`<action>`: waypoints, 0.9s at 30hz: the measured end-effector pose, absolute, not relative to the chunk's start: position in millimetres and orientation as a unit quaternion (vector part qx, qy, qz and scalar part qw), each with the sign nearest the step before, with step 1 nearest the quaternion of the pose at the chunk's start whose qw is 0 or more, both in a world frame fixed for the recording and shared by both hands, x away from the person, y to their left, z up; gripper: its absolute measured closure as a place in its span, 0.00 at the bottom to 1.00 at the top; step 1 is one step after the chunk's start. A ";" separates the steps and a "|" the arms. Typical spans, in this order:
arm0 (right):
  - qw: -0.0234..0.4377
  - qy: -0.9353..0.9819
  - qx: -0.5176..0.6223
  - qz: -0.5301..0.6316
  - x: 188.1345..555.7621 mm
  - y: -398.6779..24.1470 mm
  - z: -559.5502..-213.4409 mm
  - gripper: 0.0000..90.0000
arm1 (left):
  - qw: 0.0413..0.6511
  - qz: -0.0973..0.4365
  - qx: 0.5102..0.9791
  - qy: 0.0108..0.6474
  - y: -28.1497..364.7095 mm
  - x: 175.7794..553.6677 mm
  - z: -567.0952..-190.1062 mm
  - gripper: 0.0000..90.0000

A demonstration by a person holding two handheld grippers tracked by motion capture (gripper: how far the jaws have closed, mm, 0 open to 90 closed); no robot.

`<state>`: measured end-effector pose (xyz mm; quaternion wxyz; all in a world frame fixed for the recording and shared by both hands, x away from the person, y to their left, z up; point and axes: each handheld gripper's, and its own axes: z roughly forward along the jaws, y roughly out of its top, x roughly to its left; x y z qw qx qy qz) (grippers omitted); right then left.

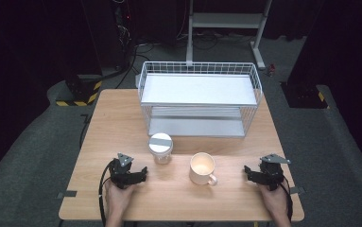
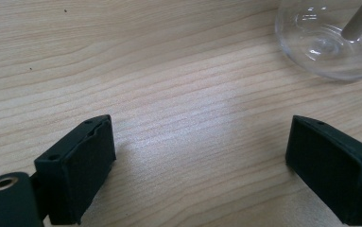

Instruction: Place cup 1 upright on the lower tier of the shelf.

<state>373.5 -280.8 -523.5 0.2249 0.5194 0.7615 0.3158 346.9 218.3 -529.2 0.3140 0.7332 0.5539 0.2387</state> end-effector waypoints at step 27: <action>0.225 0.762 0.518 0.316 373.3 -280.6 -523.5 0.23 | 0.350 0.210 0.750 0.520 201.1 329.1 -525.6 0.17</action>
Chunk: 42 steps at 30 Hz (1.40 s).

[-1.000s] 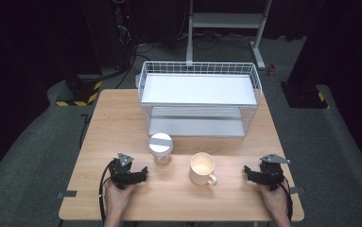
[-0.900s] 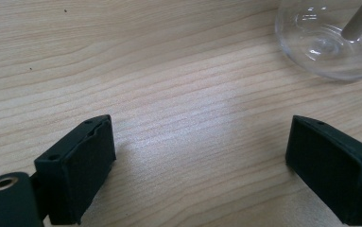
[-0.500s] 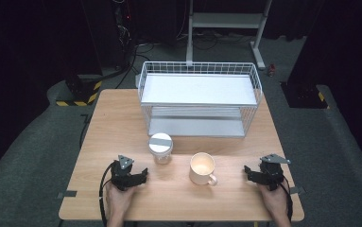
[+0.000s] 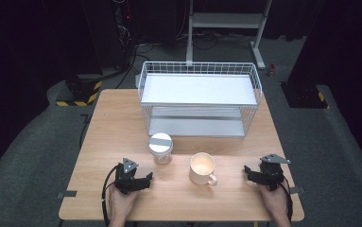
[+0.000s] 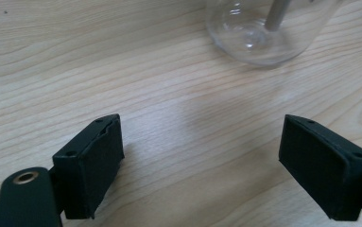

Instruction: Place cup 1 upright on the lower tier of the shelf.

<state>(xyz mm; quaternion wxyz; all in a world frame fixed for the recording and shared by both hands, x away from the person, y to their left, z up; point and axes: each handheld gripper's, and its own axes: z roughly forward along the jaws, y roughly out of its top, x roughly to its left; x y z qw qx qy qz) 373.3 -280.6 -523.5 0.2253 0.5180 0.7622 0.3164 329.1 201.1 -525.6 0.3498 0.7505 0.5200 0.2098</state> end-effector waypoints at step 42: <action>0.222 0.763 0.517 0.317 372.6 -279.6 -523.4 0.23 | 0.398 0.200 0.745 0.497 161.4 359.7 -498.1 0.01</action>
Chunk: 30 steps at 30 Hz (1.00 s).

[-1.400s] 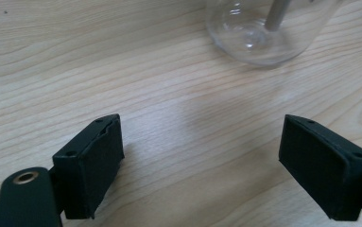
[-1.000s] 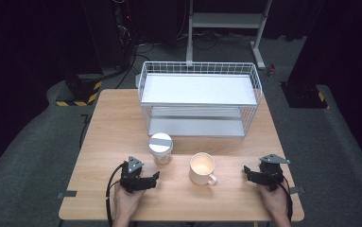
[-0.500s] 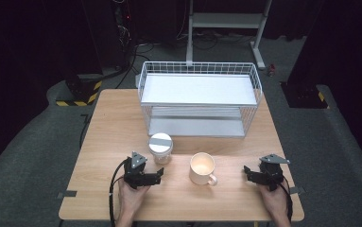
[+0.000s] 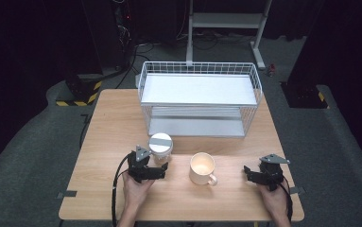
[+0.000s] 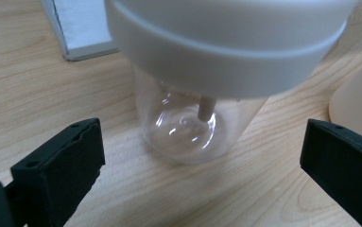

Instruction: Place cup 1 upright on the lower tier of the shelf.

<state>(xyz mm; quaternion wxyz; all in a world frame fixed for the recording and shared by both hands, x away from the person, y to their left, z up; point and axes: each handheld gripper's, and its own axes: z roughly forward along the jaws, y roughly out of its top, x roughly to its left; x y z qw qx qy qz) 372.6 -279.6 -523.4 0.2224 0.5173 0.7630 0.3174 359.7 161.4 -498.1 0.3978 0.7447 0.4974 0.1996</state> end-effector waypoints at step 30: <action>0.222 0.763 0.518 0.317 372.4 -279.5 -523.4 0.23 | 0.414 0.220 0.728 0.500 148.2 380.5 -494.7 0.08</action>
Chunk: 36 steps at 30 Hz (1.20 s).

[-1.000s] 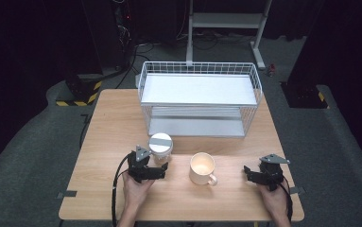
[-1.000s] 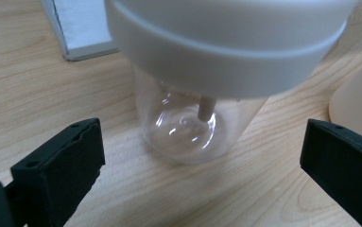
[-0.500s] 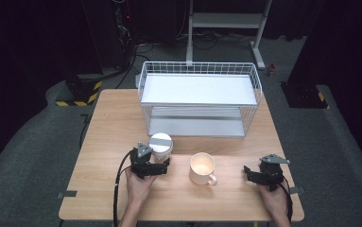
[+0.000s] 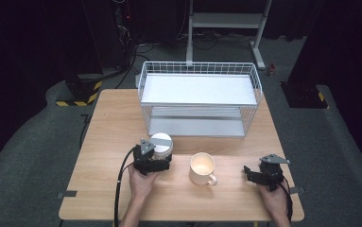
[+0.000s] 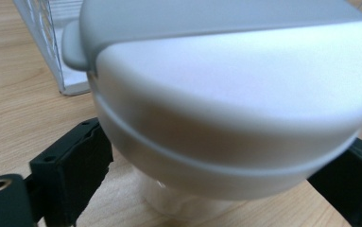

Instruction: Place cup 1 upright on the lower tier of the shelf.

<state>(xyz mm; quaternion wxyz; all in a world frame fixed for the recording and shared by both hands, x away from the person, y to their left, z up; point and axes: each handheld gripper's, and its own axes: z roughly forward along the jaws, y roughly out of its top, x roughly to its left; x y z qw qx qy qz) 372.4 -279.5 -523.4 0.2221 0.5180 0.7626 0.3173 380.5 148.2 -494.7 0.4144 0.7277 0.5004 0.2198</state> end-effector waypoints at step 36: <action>0.222 0.763 0.518 0.317 372.3 -279.5 -523.4 0.23 | 0.406 0.251 0.736 0.480 143.8 379.4 -496.7 0.21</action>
